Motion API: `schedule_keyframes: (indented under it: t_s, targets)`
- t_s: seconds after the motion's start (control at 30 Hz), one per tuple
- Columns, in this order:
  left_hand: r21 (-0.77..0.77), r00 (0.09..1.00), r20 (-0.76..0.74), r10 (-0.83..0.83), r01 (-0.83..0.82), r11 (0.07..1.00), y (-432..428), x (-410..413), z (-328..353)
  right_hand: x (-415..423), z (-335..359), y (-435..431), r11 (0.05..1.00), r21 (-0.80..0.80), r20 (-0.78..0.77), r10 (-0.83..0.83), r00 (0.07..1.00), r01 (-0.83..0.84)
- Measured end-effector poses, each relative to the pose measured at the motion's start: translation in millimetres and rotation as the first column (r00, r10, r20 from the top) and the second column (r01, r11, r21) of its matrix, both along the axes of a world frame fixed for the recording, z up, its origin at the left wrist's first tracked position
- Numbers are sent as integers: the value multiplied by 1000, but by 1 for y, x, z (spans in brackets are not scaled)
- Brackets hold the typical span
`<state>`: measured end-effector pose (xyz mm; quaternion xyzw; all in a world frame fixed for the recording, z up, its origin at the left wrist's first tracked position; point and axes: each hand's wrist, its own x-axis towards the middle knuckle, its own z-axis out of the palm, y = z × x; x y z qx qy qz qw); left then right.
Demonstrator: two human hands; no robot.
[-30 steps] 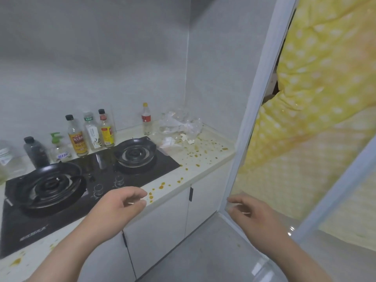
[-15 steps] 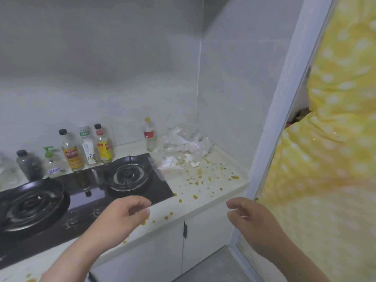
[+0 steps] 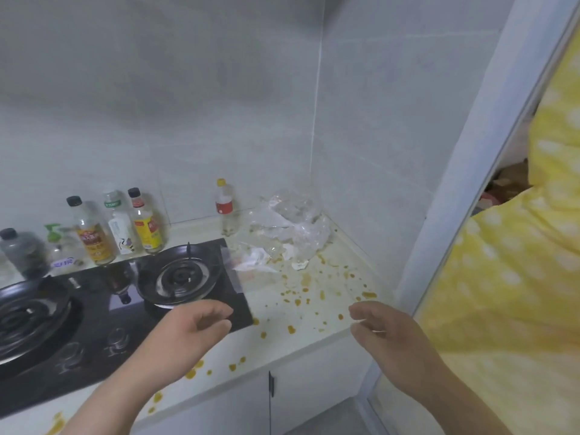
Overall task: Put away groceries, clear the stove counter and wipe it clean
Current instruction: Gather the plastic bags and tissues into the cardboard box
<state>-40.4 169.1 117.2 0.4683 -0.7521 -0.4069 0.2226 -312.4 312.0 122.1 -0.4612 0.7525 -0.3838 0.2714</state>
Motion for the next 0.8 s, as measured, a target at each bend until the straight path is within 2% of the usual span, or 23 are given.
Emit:
schedule_keyframes:
  t_s: [0.33, 0.6, 0.8]
  targets:
    - [5, 998, -54, 30, -30, 1000, -112, -75, -29, -71, -14, -135, 997, 53, -43, 52, 998, -50]
    - [11, 994, -95, 61, -60, 998, -197, -101, -21, -107, -13, -226, 992, 65, -56, 110, 992, -107]
    - [11, 983, -84, 160, -160, 987, -233, -116, -25, -127, -22, -274, 983, 71, -50, 176, 983, -172]
